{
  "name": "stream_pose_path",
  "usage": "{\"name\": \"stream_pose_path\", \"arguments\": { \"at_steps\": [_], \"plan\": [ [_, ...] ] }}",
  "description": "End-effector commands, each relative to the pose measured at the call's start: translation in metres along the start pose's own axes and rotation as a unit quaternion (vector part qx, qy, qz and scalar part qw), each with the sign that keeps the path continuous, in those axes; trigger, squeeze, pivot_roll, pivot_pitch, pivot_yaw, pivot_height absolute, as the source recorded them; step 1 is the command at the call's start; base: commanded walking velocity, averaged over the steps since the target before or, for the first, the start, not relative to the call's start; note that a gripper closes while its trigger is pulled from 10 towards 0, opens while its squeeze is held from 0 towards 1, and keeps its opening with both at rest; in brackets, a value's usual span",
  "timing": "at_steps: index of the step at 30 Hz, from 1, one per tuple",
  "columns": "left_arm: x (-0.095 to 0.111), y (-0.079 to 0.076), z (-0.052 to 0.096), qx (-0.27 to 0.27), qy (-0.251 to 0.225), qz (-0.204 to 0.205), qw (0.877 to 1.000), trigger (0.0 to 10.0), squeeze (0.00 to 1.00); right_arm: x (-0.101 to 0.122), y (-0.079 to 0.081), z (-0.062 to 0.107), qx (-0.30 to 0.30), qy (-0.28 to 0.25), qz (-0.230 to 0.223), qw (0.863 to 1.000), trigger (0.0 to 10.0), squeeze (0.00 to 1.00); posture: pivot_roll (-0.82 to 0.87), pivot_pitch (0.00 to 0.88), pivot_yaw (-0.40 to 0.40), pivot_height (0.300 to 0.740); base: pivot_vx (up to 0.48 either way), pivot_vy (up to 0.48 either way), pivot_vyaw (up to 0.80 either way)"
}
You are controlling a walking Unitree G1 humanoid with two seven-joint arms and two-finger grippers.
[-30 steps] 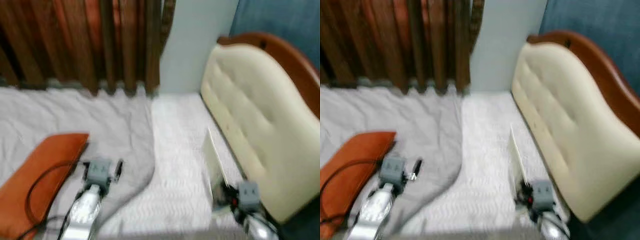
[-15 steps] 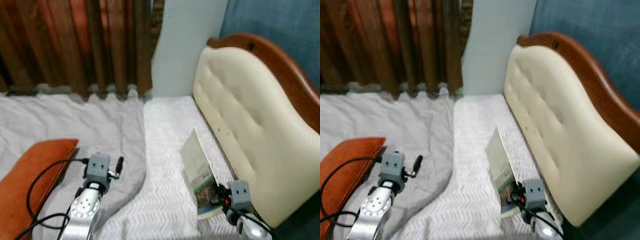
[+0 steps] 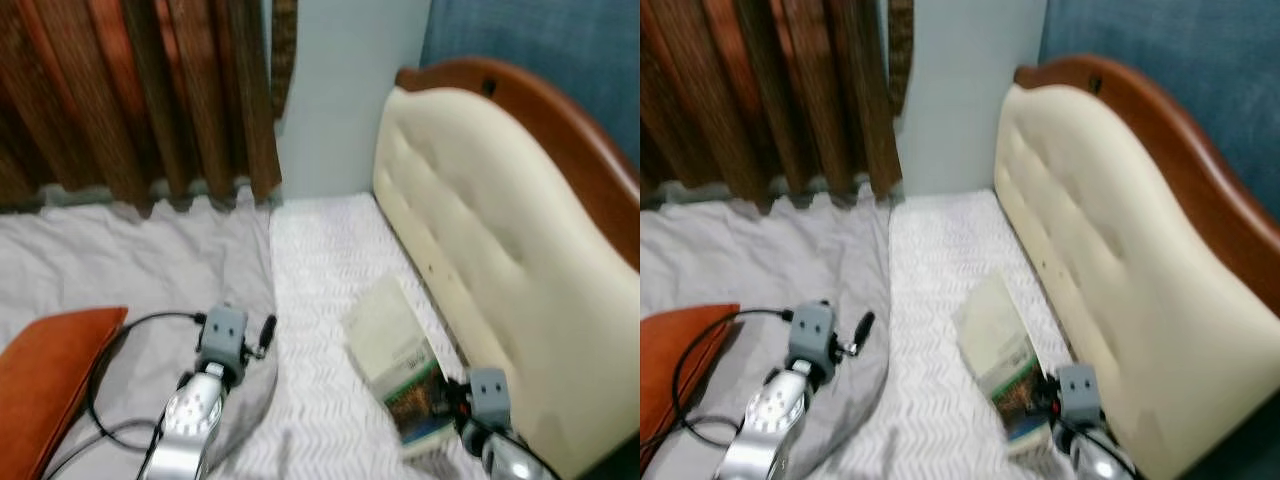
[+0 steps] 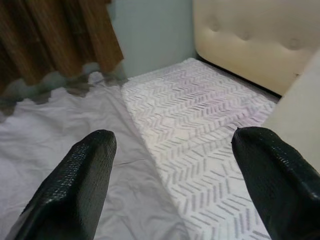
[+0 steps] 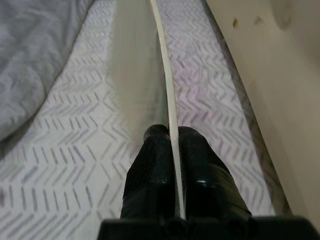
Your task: Clean up the room
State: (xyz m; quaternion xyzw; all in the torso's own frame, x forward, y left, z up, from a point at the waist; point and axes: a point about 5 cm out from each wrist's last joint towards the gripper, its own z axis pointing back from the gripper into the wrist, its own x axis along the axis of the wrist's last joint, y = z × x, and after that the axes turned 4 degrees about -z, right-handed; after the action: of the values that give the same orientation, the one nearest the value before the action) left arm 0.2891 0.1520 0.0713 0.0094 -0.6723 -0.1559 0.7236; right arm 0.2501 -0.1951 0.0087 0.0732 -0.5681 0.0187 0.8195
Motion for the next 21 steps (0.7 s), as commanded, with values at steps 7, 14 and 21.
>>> {"name": "stream_pose_path", "arguments": {
  "at_steps": [7, 14, 21],
  "plan": [
    [-0.003, 0.02, 0.016, -0.003, 0.015, -0.011, 1.0, 10.0, 0.0, 0.076, 0.093, -0.049, 0.2, -0.089, -0.115, 0.969, 0.0, 0.0, 0.13, 0.069, 0.004, 0.74, 0.0, 0.0, 0.0],
    [-0.013, 0.007, 0.057, -0.15, 0.068, 0.003, 0.986, 10.0, 0.0, 0.084, 0.121, -0.069, 0.234, -0.053, -0.344, 0.908, 0.0, 0.0, 0.25, 0.258, 0.053, 0.74, 0.0, 0.0, 0.0],
    [-0.014, 0.0, 0.097, -0.251, 0.103, -0.016, 0.962, 10.0, 0.0, 0.012, 0.112, -0.061, 0.139, 0.057, -0.363, 0.92, 0.0, 0.0, 0.32, 0.479, 0.144, 0.74, 0.0, 0.0, 0.0]
  ]
}}
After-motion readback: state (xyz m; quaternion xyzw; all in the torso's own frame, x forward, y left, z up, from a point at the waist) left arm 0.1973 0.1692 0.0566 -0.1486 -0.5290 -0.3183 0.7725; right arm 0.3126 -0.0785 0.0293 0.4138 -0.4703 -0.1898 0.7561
